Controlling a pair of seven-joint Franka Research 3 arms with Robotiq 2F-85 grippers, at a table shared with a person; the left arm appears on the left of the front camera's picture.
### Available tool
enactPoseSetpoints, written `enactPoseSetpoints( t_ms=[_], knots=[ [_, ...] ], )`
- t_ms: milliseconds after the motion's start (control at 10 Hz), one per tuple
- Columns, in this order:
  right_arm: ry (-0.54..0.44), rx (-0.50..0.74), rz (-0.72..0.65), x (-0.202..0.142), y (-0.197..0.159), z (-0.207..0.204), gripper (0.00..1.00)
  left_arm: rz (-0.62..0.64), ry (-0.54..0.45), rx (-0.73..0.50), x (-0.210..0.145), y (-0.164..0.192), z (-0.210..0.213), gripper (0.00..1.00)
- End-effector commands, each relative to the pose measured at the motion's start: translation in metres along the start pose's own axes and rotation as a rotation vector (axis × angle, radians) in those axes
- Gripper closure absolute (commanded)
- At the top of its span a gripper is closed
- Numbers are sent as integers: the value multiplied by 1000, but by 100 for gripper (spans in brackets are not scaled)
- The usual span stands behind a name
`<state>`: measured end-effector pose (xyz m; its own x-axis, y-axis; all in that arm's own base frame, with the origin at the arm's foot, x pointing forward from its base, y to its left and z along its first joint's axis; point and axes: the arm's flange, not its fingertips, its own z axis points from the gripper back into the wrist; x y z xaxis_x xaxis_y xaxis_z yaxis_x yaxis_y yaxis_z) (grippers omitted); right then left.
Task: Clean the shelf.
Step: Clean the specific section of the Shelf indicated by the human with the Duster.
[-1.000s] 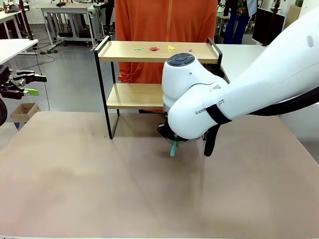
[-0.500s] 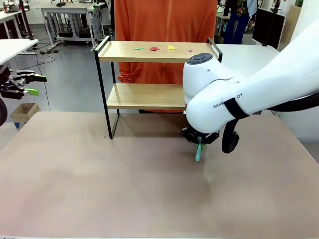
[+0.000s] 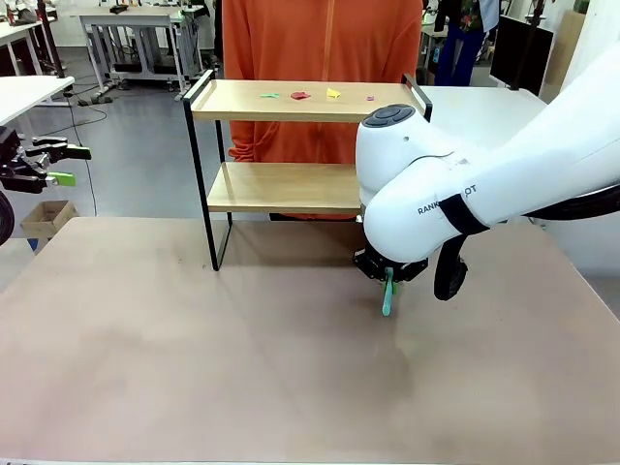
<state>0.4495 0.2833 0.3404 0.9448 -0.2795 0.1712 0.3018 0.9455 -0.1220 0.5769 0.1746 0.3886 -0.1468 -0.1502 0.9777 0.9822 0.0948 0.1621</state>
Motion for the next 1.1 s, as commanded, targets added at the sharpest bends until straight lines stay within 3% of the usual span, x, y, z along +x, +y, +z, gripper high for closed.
enactPoseSetpoints(
  t_ms=[0,400,1000],
  knots=[
    [-5,3,0,-1,-1,3,87,-4,-4,1,3,-2,1,0],
    [-33,106,186,-18,-41,50,87,-4,-4,1,3,-2,1,0],
    [61,247,463,-34,-85,94,87,-4,-4,1,3,-2,1,0]
  ],
)
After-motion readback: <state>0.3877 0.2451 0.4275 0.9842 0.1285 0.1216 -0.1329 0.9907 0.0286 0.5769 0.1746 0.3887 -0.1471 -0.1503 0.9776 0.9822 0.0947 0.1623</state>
